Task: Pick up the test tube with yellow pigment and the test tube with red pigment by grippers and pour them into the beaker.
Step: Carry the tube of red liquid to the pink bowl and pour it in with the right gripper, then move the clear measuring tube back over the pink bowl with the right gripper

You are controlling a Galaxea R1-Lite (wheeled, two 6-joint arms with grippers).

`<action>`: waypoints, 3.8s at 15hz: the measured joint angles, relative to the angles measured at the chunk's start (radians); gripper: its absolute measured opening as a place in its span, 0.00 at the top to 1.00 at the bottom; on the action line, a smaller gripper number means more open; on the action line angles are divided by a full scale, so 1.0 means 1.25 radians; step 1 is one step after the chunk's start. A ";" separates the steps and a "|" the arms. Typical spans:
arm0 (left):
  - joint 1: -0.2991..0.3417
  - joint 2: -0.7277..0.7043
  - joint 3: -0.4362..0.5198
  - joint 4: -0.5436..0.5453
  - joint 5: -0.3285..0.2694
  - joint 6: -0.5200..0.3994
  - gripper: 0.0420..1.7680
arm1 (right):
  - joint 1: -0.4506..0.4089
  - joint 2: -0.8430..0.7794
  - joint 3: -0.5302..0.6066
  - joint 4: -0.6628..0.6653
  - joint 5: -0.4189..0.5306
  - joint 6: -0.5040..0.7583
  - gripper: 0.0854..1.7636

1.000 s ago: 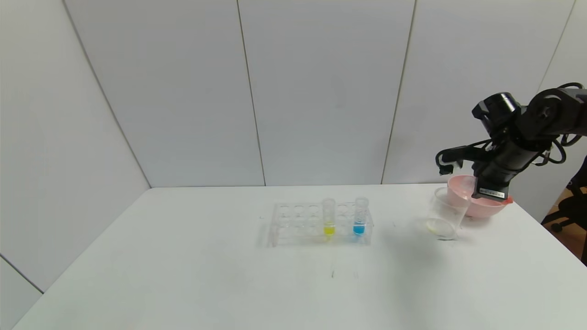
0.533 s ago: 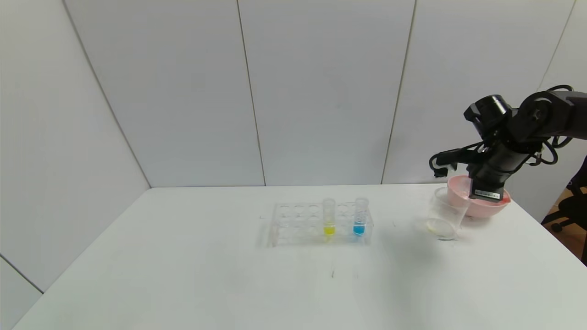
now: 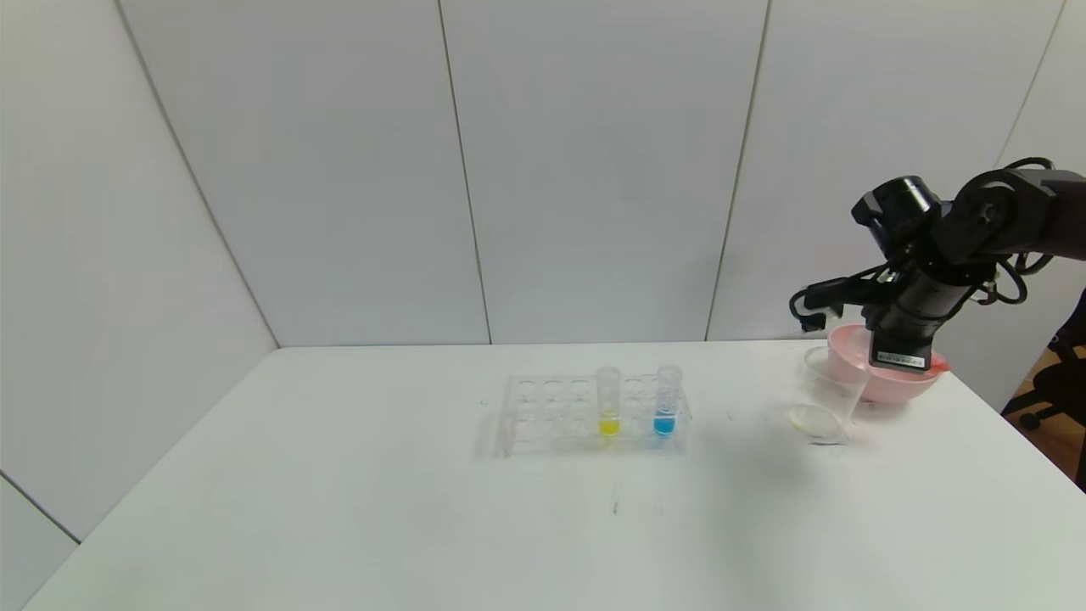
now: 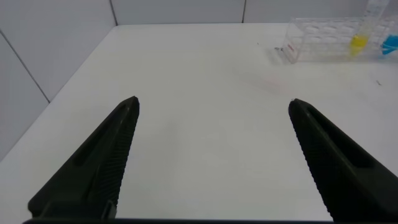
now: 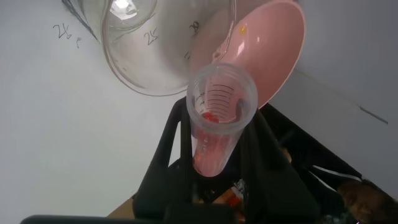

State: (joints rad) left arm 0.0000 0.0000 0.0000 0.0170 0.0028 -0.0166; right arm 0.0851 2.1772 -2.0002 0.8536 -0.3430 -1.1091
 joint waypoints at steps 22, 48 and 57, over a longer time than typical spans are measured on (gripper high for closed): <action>0.000 0.000 0.000 0.000 0.000 0.000 0.03 | 0.052 0.038 0.000 -0.050 -0.266 -0.089 0.75; 0.000 0.000 0.000 0.000 0.000 0.000 0.03 | 0.083 0.022 0.000 -0.073 -0.336 -0.219 0.75; 0.000 0.000 0.000 0.000 0.000 0.000 0.03 | 0.014 -0.031 0.006 -0.110 -0.036 -0.138 0.75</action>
State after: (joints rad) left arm 0.0000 0.0000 0.0000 0.0170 0.0028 -0.0162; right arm 0.1030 2.1383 -1.9926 0.7160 -0.3874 -1.2811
